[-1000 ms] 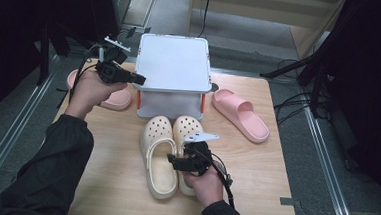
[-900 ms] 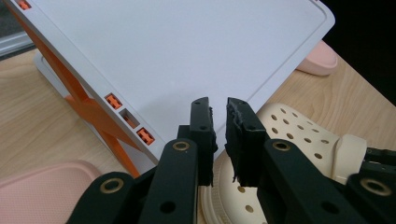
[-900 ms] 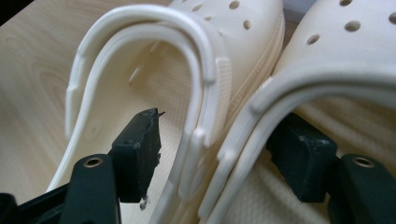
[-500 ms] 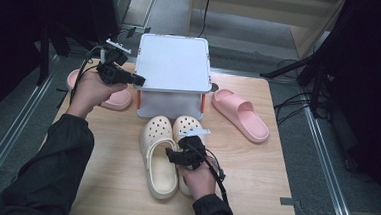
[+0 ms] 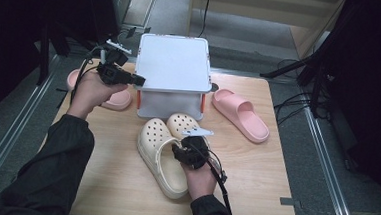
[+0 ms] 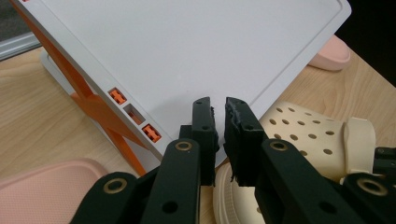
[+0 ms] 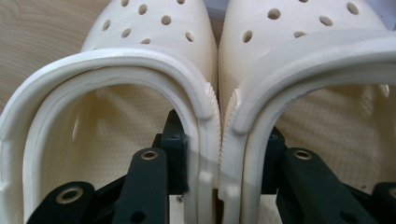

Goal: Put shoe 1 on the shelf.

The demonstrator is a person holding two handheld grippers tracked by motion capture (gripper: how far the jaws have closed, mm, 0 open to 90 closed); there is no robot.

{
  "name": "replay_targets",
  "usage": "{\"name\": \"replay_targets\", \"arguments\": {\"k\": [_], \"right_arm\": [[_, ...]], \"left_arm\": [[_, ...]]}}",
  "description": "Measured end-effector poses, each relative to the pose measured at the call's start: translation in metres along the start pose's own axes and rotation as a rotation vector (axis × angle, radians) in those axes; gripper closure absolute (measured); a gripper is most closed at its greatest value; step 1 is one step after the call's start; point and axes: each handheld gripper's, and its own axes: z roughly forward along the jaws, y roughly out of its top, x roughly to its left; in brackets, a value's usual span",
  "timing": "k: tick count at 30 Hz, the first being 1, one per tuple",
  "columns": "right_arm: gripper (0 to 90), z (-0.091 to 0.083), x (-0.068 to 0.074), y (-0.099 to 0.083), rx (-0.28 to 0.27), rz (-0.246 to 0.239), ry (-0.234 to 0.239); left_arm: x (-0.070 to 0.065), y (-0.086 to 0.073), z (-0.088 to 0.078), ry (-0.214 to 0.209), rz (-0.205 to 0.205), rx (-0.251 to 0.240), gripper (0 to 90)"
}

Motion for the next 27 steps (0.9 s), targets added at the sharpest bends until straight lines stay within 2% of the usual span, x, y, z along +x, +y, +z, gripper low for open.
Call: {"name": "replay_targets", "arguments": {"k": [6,8,12,13,15,17,18,19,20,27], "right_arm": [[66.4,-0.007,-0.001,0.009,-0.027,-0.003,0.003],[66.4,-0.012,0.000,0.022,-0.043,-0.035,-0.007],[66.3,-0.009,-0.003,0.043,-0.061,-0.037,-0.003],[66.3,-0.009,-0.003,0.043,-0.061,-0.037,-0.003],[66.3,0.002,-0.007,0.058,-0.066,-0.030,0.001],[66.3,0.007,-0.008,0.063,-0.066,-0.026,-0.002],[66.2,0.017,-0.009,0.072,-0.069,-0.025,-0.013],[66.2,0.017,-0.009,0.072,-0.069,-0.025,-0.013],[66.2,0.028,-0.011,0.081,-0.071,-0.018,-0.029],[66.1,0.044,-0.021,0.095,-0.073,0.004,-0.033]], "left_arm": [[-0.001,0.000,0.000,0.007,0.005,0.003,82.5],[-0.002,0.000,0.000,0.010,0.008,0.005,82.8],[-0.002,0.000,0.000,0.015,0.013,0.004,82.8],[-0.002,0.000,0.000,0.015,0.013,0.004,82.7],[-0.001,0.000,0.000,0.008,0.005,0.003,82.9],[-0.001,0.000,0.000,0.007,0.010,0.004,83.1],[-0.002,0.000,0.000,0.010,0.010,0.003,83.6],[-0.002,0.000,0.000,0.010,0.010,0.003,83.7],[-0.003,0.000,0.000,0.010,0.012,0.002,83.7],[-0.002,0.000,0.000,0.007,0.014,0.001,84.0]]}}
